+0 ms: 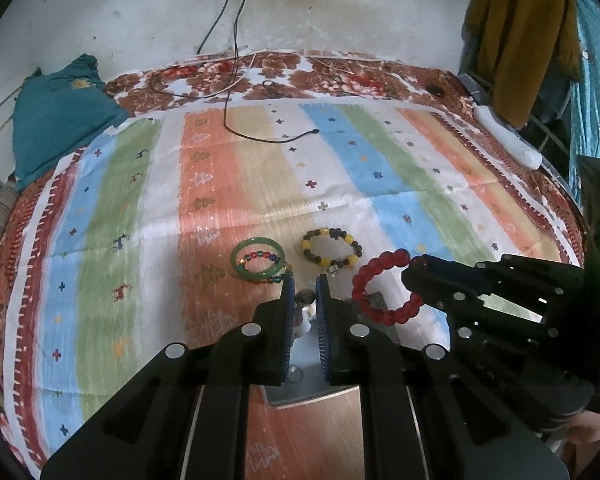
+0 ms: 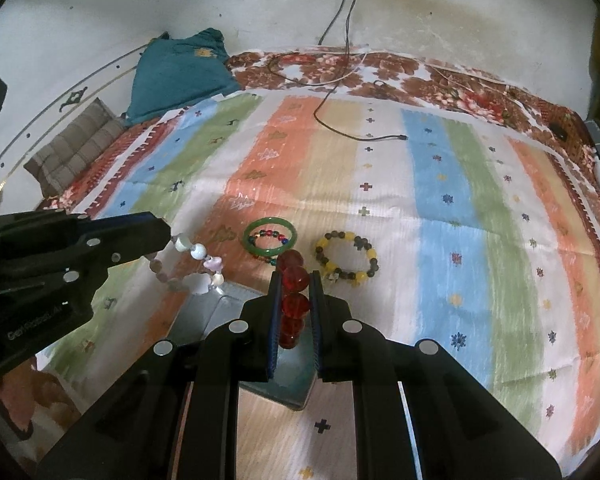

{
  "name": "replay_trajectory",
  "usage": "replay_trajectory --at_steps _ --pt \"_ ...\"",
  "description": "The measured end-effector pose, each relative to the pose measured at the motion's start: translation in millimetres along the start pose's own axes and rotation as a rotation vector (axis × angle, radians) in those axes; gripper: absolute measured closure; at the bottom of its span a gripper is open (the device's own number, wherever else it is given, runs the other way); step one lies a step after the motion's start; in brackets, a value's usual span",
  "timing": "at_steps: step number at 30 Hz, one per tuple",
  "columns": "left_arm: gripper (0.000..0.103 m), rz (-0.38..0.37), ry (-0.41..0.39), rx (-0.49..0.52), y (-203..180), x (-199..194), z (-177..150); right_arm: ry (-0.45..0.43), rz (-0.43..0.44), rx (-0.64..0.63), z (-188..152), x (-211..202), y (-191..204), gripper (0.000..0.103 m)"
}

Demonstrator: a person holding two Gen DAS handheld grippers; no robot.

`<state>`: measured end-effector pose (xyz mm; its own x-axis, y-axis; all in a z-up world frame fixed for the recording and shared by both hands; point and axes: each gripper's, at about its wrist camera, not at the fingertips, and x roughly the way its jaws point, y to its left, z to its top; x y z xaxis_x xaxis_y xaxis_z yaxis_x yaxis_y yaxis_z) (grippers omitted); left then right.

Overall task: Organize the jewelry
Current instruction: 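Open the right tool to drop the red bracelet into the tin while the left tool releases the white beads, then move both tools from the tin to the green bangle and yellow-black bracelet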

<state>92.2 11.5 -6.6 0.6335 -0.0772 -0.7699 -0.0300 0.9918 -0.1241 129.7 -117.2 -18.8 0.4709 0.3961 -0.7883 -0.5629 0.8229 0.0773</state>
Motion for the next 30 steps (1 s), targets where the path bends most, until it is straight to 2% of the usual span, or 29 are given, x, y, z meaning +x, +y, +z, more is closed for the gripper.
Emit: replay_trajectory --at_steps 8,12,17,21,24,26,30 --pt "0.092 -0.004 0.006 0.005 -5 -4 -7 0.014 0.021 0.027 -8 -2 -1 0.088" --pt "0.089 0.014 0.001 -0.026 1 -6 -6 0.011 -0.003 0.049 -9 -5 -7 0.077" --pt "0.075 0.032 0.002 -0.059 11 -6 -4 0.038 -0.027 0.089 -9 0 -18 0.072" --pt "0.071 0.044 0.015 -0.069 15 0 -2 0.047 -0.038 0.100 -6 4 -23 0.063" --pt "0.065 0.056 0.029 -0.078 20 7 0 0.057 -0.046 0.105 -3 6 -27 0.060" --pt "0.055 0.062 0.037 -0.092 24 11 2 0.065 -0.054 0.108 -1 9 -31 0.057" --pt "0.054 0.081 0.057 -0.123 35 23 8 0.085 -0.075 0.115 5 18 -38 0.050"
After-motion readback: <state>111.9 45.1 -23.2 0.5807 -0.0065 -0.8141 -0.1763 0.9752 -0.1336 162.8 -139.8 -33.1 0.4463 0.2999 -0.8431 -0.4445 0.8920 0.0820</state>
